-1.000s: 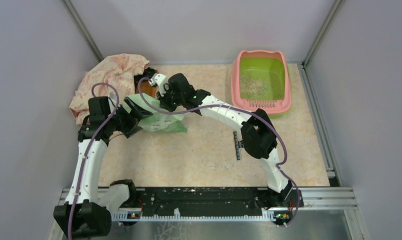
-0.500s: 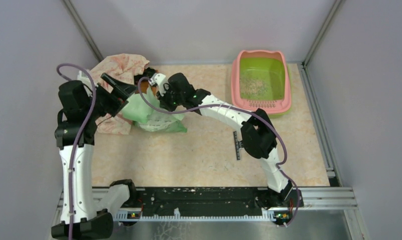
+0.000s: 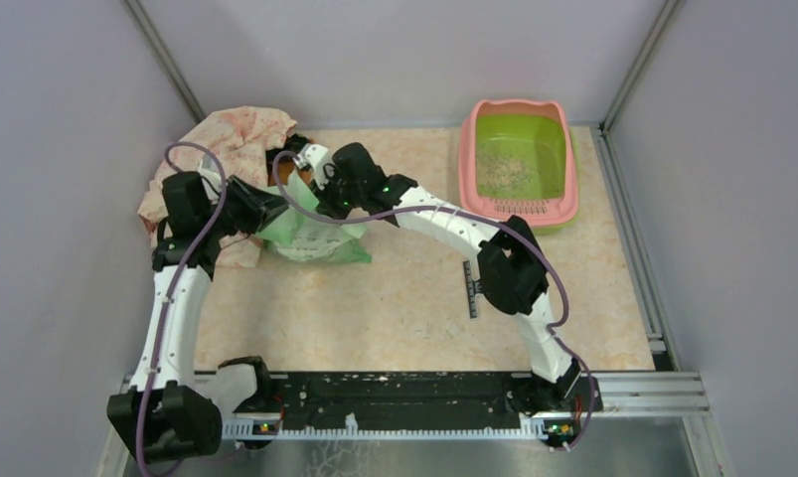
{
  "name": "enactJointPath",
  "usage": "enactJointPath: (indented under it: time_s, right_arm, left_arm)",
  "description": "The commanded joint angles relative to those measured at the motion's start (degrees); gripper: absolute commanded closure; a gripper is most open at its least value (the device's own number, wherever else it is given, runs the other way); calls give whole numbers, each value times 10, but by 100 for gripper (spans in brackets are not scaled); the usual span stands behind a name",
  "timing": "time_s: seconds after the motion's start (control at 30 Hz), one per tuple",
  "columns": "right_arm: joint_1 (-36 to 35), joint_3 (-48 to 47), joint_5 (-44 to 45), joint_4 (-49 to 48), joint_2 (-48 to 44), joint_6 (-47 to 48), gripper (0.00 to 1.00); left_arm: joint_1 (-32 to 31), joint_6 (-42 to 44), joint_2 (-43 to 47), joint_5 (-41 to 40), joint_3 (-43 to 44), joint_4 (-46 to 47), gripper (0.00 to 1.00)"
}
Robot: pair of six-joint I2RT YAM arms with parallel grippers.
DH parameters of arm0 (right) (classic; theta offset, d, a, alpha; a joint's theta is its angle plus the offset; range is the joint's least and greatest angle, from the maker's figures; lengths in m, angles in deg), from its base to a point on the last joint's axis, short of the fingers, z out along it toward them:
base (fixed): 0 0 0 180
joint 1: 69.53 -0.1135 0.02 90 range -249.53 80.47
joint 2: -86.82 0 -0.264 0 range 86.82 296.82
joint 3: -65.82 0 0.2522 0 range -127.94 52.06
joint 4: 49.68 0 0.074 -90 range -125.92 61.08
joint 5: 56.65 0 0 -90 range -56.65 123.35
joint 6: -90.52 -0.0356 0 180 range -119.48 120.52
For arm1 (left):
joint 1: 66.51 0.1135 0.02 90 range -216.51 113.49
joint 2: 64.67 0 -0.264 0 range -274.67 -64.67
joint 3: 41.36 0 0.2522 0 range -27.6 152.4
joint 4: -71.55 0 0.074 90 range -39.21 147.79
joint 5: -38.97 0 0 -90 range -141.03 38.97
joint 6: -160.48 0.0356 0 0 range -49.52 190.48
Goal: Fill the litter box with clean litter
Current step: Close the cat litter bag at the center of the board.
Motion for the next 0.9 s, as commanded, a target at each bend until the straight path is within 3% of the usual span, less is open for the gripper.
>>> enactJointPath:
  time_s: [0.0, 0.03, 0.87]
  right_arm:
    - [4, -45, -18, -25, 2, -12, 100]
    - [4, -46, -20, -25, 2, -13, 100]
    - [5, -47, -34, -42, 14, -38, 100]
  left_arm:
    - [2, -6, 15, 26, -44, 87, 87]
    - [1, -2, 13, 24, -47, 83, 100]
    - [-26, 54, 18, -2, -211, 73, 100]
